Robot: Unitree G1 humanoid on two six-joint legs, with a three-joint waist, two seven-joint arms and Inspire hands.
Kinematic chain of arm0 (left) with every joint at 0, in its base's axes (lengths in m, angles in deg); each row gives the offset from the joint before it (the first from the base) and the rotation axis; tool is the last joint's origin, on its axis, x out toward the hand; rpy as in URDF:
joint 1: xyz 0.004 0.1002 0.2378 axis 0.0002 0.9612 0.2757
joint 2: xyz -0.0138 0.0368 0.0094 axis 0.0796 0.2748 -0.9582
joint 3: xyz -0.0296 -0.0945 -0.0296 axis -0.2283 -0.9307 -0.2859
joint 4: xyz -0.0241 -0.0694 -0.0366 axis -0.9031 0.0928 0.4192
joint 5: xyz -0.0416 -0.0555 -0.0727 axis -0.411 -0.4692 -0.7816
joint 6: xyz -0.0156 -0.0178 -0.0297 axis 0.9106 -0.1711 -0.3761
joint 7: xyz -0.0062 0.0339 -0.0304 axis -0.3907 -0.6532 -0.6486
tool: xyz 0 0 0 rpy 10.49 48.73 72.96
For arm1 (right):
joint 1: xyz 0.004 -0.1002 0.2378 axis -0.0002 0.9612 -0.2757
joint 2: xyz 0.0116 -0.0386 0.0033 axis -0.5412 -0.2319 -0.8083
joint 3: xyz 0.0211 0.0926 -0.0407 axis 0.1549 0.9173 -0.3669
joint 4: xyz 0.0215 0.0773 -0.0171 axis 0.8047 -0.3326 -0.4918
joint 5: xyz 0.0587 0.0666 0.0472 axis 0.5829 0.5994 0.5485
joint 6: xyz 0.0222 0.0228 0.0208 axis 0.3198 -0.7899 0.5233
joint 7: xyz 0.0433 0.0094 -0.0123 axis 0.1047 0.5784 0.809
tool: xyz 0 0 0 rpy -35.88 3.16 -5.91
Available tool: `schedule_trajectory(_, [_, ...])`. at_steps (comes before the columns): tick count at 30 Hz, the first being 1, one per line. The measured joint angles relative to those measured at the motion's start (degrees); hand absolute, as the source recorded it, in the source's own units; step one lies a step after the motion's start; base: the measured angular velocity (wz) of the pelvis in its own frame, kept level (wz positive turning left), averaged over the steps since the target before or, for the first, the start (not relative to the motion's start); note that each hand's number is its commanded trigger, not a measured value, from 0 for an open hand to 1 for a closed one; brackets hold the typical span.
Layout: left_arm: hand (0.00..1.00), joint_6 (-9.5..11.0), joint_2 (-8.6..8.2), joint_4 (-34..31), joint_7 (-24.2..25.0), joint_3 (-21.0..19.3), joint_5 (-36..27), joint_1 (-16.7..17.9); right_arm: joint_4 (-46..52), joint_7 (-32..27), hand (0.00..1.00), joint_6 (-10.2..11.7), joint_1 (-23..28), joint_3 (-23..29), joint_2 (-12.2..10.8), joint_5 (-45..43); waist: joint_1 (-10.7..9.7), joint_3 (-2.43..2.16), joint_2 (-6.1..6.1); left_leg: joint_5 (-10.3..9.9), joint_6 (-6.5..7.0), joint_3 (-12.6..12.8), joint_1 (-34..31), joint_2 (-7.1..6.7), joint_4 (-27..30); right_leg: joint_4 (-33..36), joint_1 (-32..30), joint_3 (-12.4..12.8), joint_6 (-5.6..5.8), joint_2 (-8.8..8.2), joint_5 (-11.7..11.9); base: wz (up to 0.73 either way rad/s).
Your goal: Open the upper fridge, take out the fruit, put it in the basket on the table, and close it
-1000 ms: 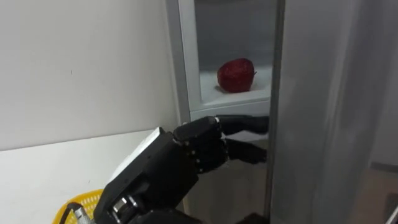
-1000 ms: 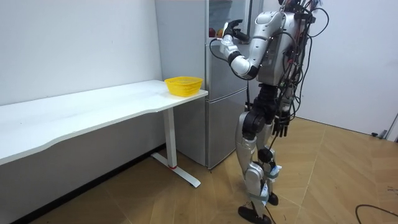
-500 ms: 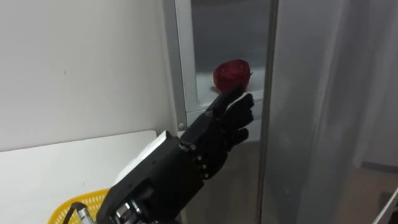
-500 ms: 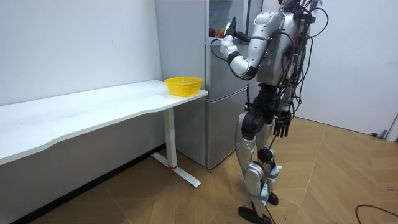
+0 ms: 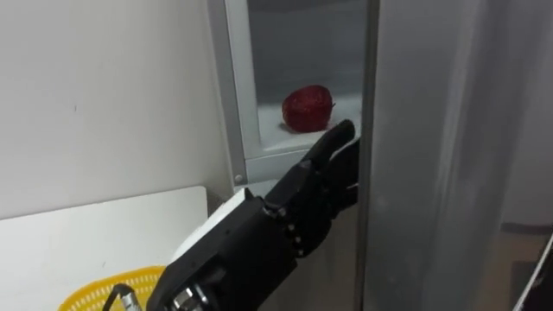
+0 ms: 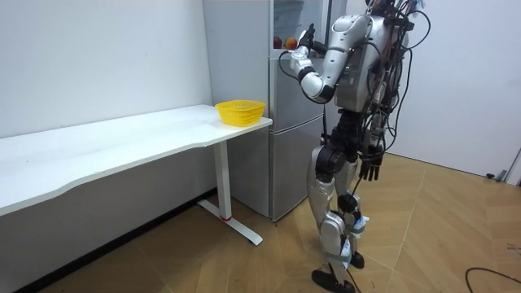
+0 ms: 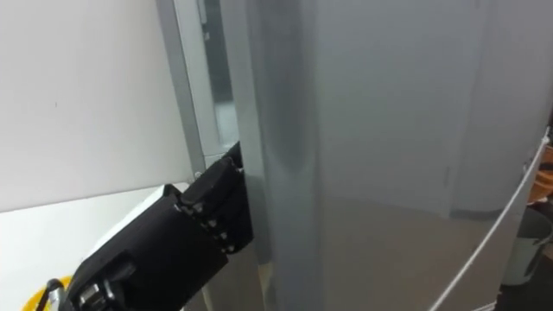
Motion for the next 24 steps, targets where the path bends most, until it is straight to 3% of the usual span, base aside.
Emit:
schedule_trajectory(19, [0.00, 0.0, 0.01, 0.0, 0.1, 4.6, -0.9, -0.2, 0.0, -0.5, 0.00, 0.2, 0.0, 0.0, 1.0, 0.3, -3.6, 0.20, -0.20, 0.0, 0.00, 2.2, 0.2, 0.07, -1.0, -0.1, -1.4, 2.3, 0.08, 0.46, 0.2, -0.07])
schedule_trajectory(24, [0.00, 0.0, 0.24, 0.0, 0.8, 6.1, -1.7, -1.9, 0.4, -0.6, 0.00, 0.4, -0.2, 0.2, 1.0, 0.7, -4.5, 0.19, -0.21, 0.0, 0.00, 3.5, -0.3, 0.24, -1.0, 0.0, -2.1, 3.1, 0.02, 0.64, 0.3, -0.09])
